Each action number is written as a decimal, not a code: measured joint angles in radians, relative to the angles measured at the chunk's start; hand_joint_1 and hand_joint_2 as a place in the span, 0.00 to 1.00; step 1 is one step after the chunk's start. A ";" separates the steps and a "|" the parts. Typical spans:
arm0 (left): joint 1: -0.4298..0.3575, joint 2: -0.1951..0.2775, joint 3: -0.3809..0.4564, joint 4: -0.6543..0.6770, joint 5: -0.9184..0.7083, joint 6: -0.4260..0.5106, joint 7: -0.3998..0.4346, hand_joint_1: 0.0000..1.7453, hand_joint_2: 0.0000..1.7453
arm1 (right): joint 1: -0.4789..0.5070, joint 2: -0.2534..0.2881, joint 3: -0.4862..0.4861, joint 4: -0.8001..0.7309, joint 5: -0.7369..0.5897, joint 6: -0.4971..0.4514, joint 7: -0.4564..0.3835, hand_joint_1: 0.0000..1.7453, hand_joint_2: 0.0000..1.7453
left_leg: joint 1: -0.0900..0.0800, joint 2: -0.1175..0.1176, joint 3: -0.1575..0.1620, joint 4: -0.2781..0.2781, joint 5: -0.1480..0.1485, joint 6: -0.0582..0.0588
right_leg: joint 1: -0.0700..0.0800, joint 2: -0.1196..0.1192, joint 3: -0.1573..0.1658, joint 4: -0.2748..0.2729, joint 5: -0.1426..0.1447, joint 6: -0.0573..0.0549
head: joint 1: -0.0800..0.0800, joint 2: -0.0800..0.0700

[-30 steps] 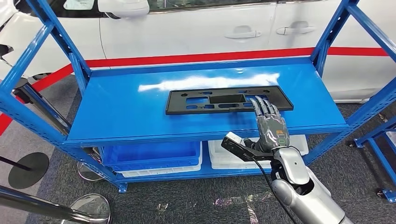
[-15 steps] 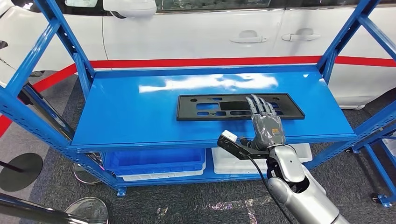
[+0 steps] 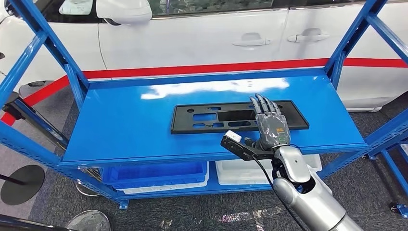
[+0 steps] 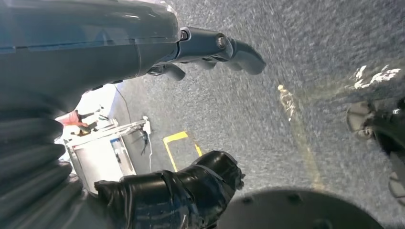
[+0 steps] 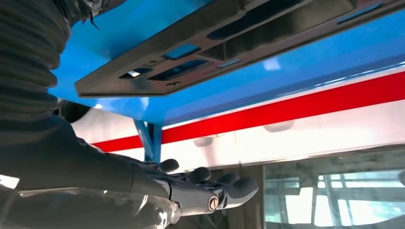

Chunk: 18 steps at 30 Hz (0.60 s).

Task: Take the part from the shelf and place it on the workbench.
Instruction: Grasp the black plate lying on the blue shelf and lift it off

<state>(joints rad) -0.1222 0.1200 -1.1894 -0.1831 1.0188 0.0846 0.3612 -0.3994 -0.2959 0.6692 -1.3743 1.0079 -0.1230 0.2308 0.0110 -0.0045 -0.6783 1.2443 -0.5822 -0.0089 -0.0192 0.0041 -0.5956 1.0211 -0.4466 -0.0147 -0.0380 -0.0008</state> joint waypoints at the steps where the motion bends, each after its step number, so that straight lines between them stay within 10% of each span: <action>1: 0.001 0.000 0.000 0.000 0.000 0.000 -0.001 0.00 1.00 | 0.000 0.002 0.004 0.002 0.000 0.000 0.000 0.00 1.00 | 0.001 0.000 -0.031 0.039 0.001 -0.003 | 0.000 0.001 0.005 0.001 -0.005 0.000 | 0.000 0.000; 5: 0.005 0.001 0.000 0.000 0.000 0.000 -0.001 0.00 1.00 | 0.000 0.008 0.010 0.007 0.000 0.000 0.000 0.00 1.00 | 0.002 -0.001 0.003 -0.114 0.136 -0.003 | -0.003 0.007 0.038 0.006 -0.033 0.010 | 0.000 0.000; 7: 0.004 0.002 0.000 0.000 0.000 0.001 -0.002 0.00 1.00 | -0.004 0.009 0.011 0.009 0.000 0.002 0.000 0.00 1.00 | -0.002 -0.003 0.039 -0.195 0.156 0.004 | -0.002 0.009 0.045 0.007 -0.045 0.022 | -0.002 0.000; 11: 0.003 0.001 0.000 0.000 0.006 0.001 -0.003 0.00 0.00 | -0.018 0.011 0.028 0.015 -0.037 0.098 0.001 0.00 1.00 | -0.003 -0.003 0.057 -0.215 0.143 0.027 | 0.000 0.007 0.046 0.009 -0.057 0.041 | 0.000 0.000; 16: 0.002 0.004 0.000 0.000 0.026 0.005 -0.016 0.00 0.00 | -0.082 0.004 0.118 0.033 -0.192 0.436 0.025 0.00 1.00 | -0.003 0.001 0.073 -0.222 0.134 0.049 | 0.001 0.000 -0.097 0.256 -0.139 0.050 | 0.002 0.000; 18: 0.002 0.005 0.000 0.000 0.037 0.009 -0.025 0.00 0.00 | -0.109 -0.002 0.168 0.045 -0.235 0.484 0.033 0.50 1.00 | -0.004 -0.001 0.080 -0.219 0.125 0.051 | 0.001 0.000 -0.119 0.250 -0.096 0.047 | 0.002 0.000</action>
<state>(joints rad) -0.1200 0.1254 -1.1893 -0.1831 1.0563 0.0935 0.3366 -0.5082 -0.2977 0.8369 -1.3294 0.7732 0.3613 0.2643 0.0069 -0.0054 -0.5987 1.0256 -0.4572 0.0424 -0.0185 0.0043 -0.7143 1.2709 -0.5422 0.0318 -0.0357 -0.0008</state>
